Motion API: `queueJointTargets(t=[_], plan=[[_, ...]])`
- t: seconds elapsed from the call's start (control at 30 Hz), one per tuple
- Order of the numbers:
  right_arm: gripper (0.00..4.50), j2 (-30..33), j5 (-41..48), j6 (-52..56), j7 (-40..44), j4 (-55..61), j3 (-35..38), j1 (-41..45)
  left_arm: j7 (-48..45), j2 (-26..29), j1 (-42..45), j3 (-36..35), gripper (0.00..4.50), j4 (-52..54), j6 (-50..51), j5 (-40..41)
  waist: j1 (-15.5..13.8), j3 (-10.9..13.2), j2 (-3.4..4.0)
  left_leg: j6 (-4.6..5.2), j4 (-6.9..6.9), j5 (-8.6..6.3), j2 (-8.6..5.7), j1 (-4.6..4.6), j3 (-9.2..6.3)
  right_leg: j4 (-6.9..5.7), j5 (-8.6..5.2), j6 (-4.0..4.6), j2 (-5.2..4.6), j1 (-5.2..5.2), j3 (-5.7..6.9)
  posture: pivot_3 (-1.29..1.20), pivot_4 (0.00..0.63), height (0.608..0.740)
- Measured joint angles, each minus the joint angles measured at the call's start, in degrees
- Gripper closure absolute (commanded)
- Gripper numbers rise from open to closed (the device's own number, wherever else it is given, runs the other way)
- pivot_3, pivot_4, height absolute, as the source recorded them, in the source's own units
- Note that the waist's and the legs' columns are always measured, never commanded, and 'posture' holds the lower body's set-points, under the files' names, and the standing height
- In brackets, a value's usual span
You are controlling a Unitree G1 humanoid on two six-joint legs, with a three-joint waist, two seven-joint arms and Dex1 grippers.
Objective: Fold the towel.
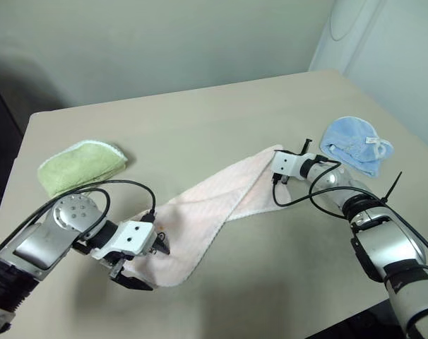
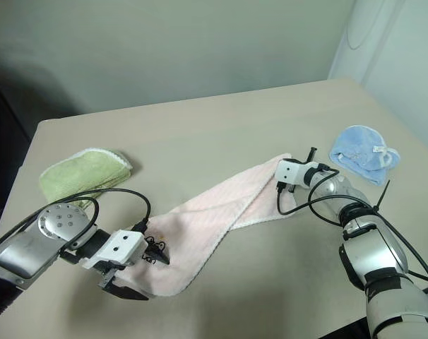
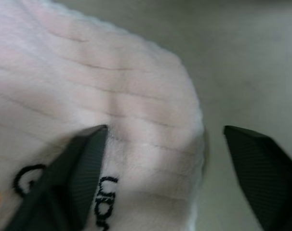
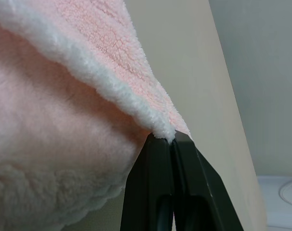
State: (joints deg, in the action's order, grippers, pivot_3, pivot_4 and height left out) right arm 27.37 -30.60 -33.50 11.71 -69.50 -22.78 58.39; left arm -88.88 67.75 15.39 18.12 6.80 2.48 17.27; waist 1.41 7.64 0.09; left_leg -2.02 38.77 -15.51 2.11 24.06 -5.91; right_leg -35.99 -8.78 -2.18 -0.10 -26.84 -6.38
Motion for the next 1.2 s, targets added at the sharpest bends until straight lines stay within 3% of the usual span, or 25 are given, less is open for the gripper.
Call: queueJointTargets(t=[0.3, 0.6, 0.7, 0.97, 1.2], plan=[[4.50, -0.1, 0.0, -0.2, 0.0, 0.0, 0.0, 0.0, 0.0, 0.8, -6.1, -1.0, 4.47, 1.5, -0.5, 1.6, 0.2, -0.1, 0.10, 0.00, -0.10, 0.00, 0.01, -0.03, 0.01, -0.01, -0.02, 0.03, 0.01, -0.03, 0.00, 0.00, 0.150, 0.738], [4.50, 0.0, 0.0, -0.5, 0.1, 0.0, 0.0, -0.3, 0.0, -1.0, -8.5, -3.1, 4.47, -1.5, -3.6, 2.2, 0.3, -0.3, 0.57, 0.01, -0.27, 0.00, 0.03, -0.11, 0.03, -0.01, -0.02, 0.03, 0.00, -0.05, 0.00, 0.00, 0.150, 0.738], [4.50, 0.1, 0.0, -0.6, 0.1, 0.0, 0.0, -0.4, 0.0, -1.8, -9.0, -3.6, 3.80, -1.8, -2.3, 2.9, 0.2, -0.4, 0.70, 0.04, -0.26, 0.02, 0.03, -0.11, 0.04, -0.02, -0.03, 0.05, -0.04, -0.03, 0.00, 0.00, 0.150, 0.738], [4.50, 0.3, 0.0, -0.7, 0.3, 0.0, 0.0, -0.4, 0.0, -2.2, -9.4, -3.8, 1.18, 3.0, 4.7, 5.5, -0.7, -0.5, 0.86, 0.12, -0.08, 0.07, -0.09, -0.08, 0.06, -0.01, -0.04, 0.06, -0.29, 0.08, -0.01, 0.00, 0.150, 0.738], [4.50, 0.3, 0.0, -0.8, 0.9, 0.0, 0.0, -0.5, 0.8, -5.5, -6.6, -3.8, 1.18, 6.3, 8.6, 5.7, -0.4, -0.5, 0.84, 0.10, -0.19, 0.06, -0.02, -0.05, 0.06, 0.00, -0.03, 0.05, -0.21, -0.02, 0.00, 0.00, 0.150, 0.738]])
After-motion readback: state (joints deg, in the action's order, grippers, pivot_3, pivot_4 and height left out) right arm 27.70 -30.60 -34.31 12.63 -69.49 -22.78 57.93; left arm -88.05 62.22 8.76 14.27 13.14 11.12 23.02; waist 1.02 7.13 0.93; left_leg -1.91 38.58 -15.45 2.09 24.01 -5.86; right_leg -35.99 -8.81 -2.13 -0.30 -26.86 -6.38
